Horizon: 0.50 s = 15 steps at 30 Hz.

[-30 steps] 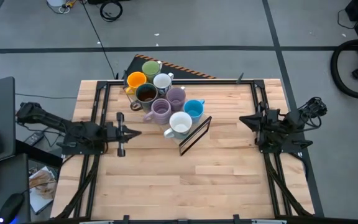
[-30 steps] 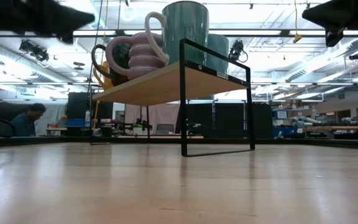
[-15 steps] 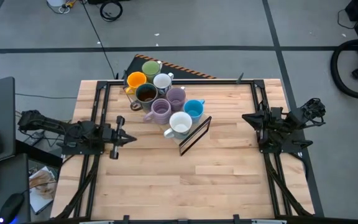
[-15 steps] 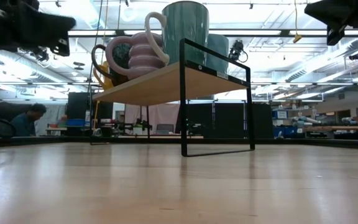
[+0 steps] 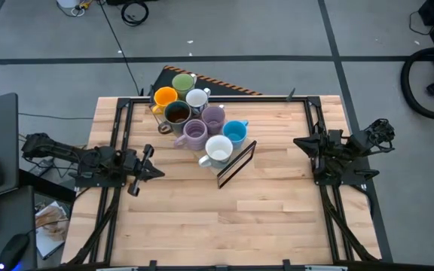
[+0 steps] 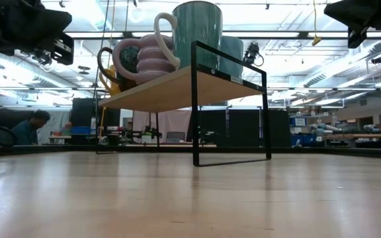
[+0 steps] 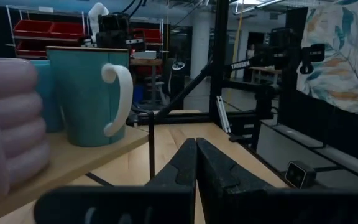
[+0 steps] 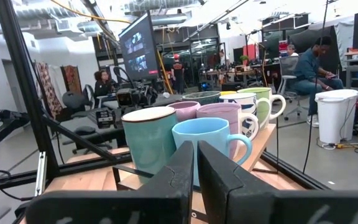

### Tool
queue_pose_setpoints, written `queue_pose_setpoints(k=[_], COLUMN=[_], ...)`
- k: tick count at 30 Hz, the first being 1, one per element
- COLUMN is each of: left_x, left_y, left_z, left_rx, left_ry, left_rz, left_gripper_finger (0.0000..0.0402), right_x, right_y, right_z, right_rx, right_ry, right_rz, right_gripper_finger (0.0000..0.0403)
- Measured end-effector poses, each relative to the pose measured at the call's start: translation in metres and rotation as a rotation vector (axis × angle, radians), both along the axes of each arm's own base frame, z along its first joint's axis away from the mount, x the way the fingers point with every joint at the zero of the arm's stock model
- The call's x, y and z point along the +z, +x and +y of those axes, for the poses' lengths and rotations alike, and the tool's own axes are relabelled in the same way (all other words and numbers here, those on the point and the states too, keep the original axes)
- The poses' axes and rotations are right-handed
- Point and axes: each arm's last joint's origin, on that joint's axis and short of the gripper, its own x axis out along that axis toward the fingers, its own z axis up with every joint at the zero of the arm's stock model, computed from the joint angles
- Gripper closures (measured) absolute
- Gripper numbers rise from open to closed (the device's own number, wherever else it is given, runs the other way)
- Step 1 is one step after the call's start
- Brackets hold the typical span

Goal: Place coffee mugs
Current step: Return to Home Position

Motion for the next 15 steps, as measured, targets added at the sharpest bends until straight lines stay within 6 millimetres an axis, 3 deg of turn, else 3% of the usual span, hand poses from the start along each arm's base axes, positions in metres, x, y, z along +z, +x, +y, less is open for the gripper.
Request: queue_pose_setpoints(k=[15], left_x=[-0.0011], left_y=[0.0001], left_z=[0.0000], left_rx=[0.001], left_ry=[0.005], left_rz=[0.010], left_gripper_finger=[0.0392], right_x=[0.0000], right_y=[0.0000], right_z=[0.0000], right_rx=[0.000], right_ry=[0.000], right_rz=[0.000], right_gripper_finger=[0.0375])
